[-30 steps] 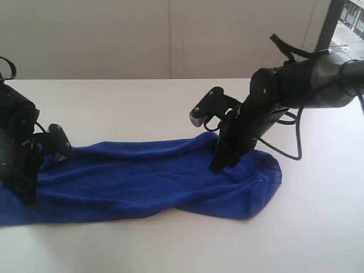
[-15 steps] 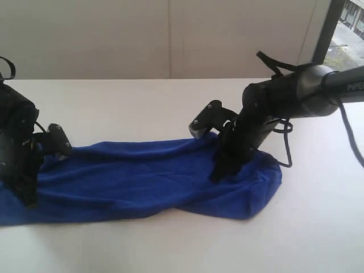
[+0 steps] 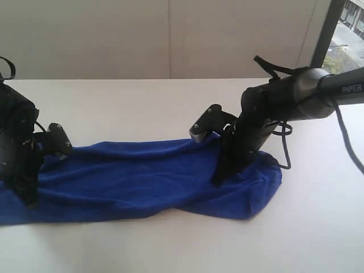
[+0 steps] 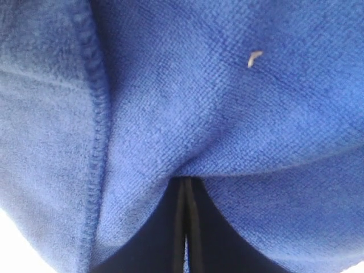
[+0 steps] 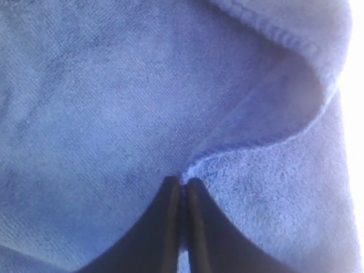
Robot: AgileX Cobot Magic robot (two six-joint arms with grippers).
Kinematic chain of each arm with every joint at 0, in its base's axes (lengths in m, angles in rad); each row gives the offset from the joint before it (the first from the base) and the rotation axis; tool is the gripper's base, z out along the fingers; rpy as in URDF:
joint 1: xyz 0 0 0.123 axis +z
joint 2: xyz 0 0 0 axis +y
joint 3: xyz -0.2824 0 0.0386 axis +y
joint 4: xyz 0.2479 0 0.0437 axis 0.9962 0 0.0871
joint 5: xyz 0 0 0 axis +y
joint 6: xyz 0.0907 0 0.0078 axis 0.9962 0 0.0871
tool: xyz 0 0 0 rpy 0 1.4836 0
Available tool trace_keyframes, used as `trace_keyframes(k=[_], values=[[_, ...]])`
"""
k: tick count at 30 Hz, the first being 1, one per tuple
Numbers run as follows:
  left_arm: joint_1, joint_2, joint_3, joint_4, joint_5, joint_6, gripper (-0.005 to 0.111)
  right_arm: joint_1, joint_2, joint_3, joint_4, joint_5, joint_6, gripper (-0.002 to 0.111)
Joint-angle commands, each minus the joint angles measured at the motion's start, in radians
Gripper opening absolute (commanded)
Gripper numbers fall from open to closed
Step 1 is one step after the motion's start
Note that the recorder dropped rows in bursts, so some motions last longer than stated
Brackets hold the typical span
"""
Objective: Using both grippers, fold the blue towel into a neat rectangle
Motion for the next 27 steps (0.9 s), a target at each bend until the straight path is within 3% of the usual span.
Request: trace_keyframes(k=[1,14,27], values=[[0.002,0.000,0.008,-0.019,0.000,-0.008,0.000,0.001,-0.014,0.000,-0.069,-0.006,0.020,0.000],[0.002,0.000,0.008,-0.019,0.000,-0.008,0.000,-0.001,-0.034,-0.095,-0.550,-0.056,0.315,0.000],[0.002,0.000,0.008,-0.035,0.000,-0.008,0.000,-0.111,0.218,-0.384,-0.619,-0.096,0.321,0.000]])
